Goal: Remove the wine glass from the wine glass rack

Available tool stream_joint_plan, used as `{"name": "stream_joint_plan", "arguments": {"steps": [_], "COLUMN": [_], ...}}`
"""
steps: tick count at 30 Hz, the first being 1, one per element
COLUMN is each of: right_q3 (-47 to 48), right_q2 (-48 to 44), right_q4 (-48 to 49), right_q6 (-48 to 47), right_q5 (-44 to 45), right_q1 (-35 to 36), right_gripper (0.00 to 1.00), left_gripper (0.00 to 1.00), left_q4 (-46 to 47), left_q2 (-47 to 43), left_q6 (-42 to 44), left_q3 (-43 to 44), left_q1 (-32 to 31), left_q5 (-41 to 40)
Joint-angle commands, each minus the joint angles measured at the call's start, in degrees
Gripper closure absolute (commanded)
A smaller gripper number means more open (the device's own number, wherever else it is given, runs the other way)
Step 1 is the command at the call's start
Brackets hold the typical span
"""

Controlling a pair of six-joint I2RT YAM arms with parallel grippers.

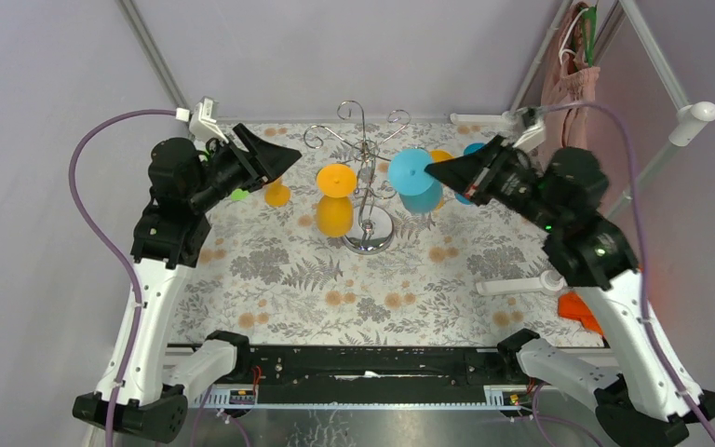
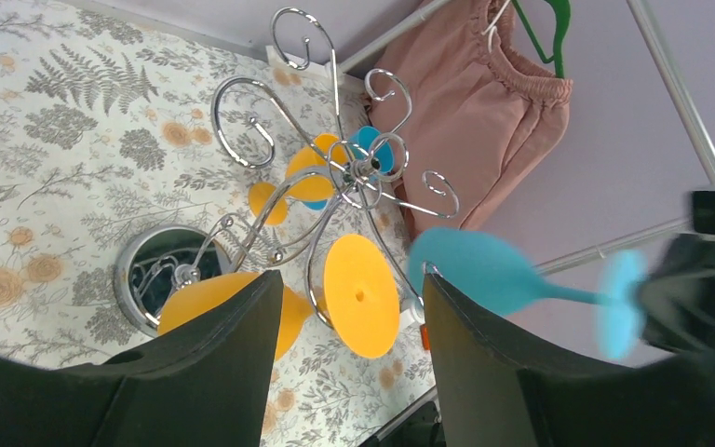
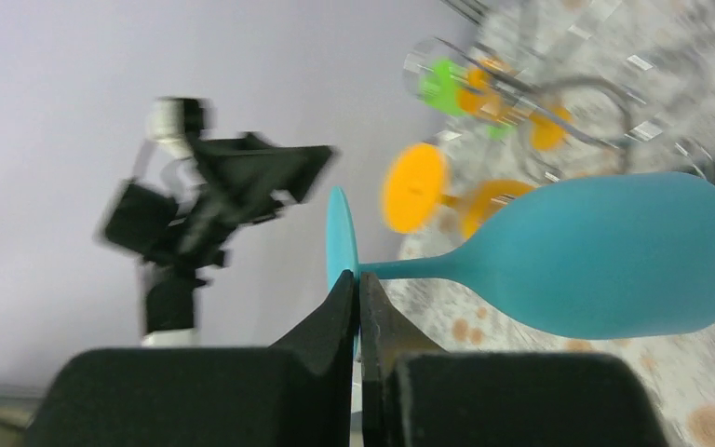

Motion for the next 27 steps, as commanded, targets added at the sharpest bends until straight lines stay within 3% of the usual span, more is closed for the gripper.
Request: {"name": "stream_joint_plan", "arguments": {"steps": [1, 5, 10, 12, 18, 27], "right_q3": [13.46, 14.39, 9.03, 8.91, 8.32, 6.65], "right_q2": [-2.97, -0.70, 5.56, 7.80, 11.41, 12.65], "right_q4": [1.65, 14.17, 44.01, 49.75, 61.25, 64.70], "right_q6": [-4.38, -0.68, 12.62, 15.17, 20.52, 22.93], "right_q5": [-5.89, -12.04, -20.43, -21.06, -21.53, -21.61], "right_q1": [0.32, 0.27, 0.32, 0.27, 0.26, 0.31], "right_gripper": [1.00, 1.00, 1.00, 1.00, 1.00, 1.00], "left_gripper": [0.35, 0.35, 0.33, 0.33, 0.32, 0.32], "left_q4": [8.21, 23.06, 58.48, 70.58, 117.12, 118.33], "left_q2": [1.39, 2.44, 4.42, 6.14, 16.27, 20.86], "left_q6": [-1.30, -5.84, -19.19, -24.60, -52.20, -52.86], "left_q3": [-0.43, -3.48, -10.89, -12.80, -16.38, -15.90], "left_q1": [-0.37, -0.32, 0.11, 0.72, 4.80, 5.86], "left_q5": [4.14, 13.12, 24.32, 26.67, 29.16, 28.89]}}
